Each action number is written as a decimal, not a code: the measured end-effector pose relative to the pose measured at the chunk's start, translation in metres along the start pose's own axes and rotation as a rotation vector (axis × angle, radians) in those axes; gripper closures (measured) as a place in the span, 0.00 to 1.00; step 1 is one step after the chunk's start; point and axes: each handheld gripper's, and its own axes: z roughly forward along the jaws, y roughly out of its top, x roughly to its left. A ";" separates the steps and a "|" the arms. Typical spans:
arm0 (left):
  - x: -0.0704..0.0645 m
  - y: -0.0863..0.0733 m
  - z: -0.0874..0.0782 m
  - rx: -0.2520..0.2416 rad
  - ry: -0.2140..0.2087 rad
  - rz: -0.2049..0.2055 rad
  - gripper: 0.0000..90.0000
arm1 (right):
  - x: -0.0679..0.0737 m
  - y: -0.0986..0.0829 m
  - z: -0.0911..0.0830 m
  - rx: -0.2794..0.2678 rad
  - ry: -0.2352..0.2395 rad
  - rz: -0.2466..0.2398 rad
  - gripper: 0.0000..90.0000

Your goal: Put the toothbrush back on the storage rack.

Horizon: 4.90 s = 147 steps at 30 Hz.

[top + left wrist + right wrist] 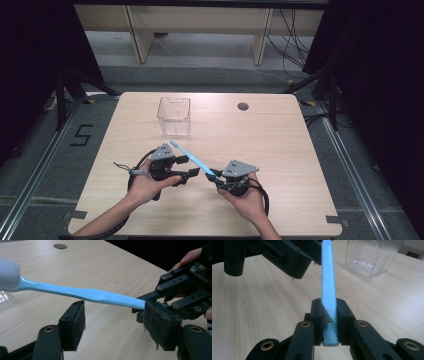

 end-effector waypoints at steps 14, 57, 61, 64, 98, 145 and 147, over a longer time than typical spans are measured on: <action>0.001 0.003 0.003 -0.024 0.000 -0.019 0.38 | 0.000 0.000 0.002 0.006 0.016 -0.011 0.87; -0.010 0.019 -0.017 -0.161 -0.092 0.004 0.92 | 0.012 -0.001 0.015 0.021 0.000 -0.023 0.60; -0.008 0.020 -0.020 -0.159 -0.069 0.010 0.92 | 0.010 0.001 0.011 0.024 -0.009 -0.029 0.59; -0.007 0.021 -0.022 -0.154 -0.052 0.016 0.92 | 0.011 0.000 0.010 0.029 -0.002 -0.012 0.58; 0.029 0.027 -0.051 -0.152 0.138 0.087 0.92 | 0.002 -0.022 -0.014 -0.003 -0.100 0.031 0.59; 0.062 0.042 -0.055 -0.170 0.262 0.116 0.92 | 0.004 -0.032 -0.013 -0.024 -0.107 0.076 0.58; 0.063 0.042 -0.054 -0.169 0.267 0.118 0.92 | 0.004 -0.032 -0.013 -0.023 -0.103 0.078 0.58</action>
